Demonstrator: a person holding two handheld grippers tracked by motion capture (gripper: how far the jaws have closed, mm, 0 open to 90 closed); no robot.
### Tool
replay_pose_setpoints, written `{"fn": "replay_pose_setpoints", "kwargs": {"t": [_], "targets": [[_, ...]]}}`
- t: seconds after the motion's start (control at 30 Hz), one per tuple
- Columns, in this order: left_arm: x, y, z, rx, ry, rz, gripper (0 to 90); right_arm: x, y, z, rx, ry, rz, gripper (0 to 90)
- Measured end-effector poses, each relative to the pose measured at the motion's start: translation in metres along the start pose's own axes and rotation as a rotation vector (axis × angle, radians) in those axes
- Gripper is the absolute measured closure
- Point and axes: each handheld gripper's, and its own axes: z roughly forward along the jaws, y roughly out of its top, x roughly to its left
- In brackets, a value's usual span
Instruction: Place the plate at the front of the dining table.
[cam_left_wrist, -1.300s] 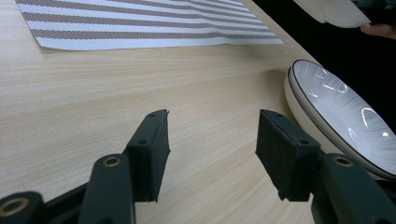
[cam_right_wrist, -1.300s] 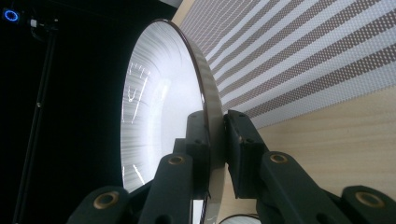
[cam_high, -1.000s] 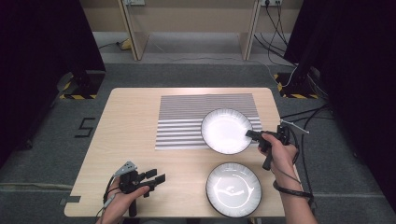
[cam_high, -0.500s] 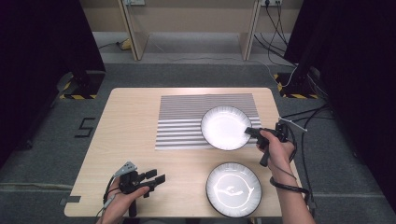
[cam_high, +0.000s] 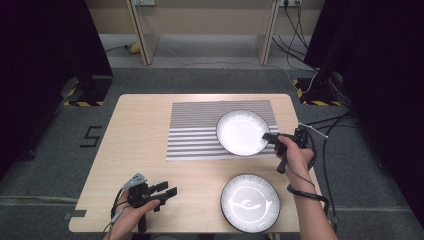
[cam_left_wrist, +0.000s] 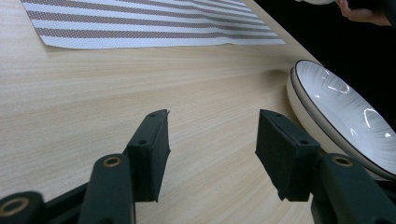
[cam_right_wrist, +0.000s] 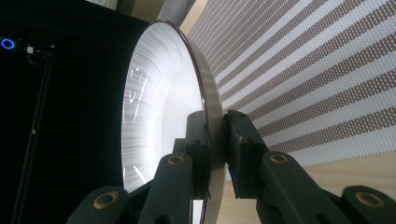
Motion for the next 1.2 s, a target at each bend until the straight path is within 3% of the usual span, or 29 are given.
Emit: {"fn": "replay_pose_setpoints", "kwargs": {"t": [0.7, 1.2], "targets": [[-0.001, -0.001, 0.003, 0.009, -0.005, -0.003, 43.8, 0.005, 0.017, 0.017, -0.022, -0.023, 0.015, 79.9], [-0.001, -0.003, 0.003, 0.011, -0.004, -0.001, 43.8, 0.007, 0.024, 0.027, -0.027, -0.012, 0.032, 80.0]]}}
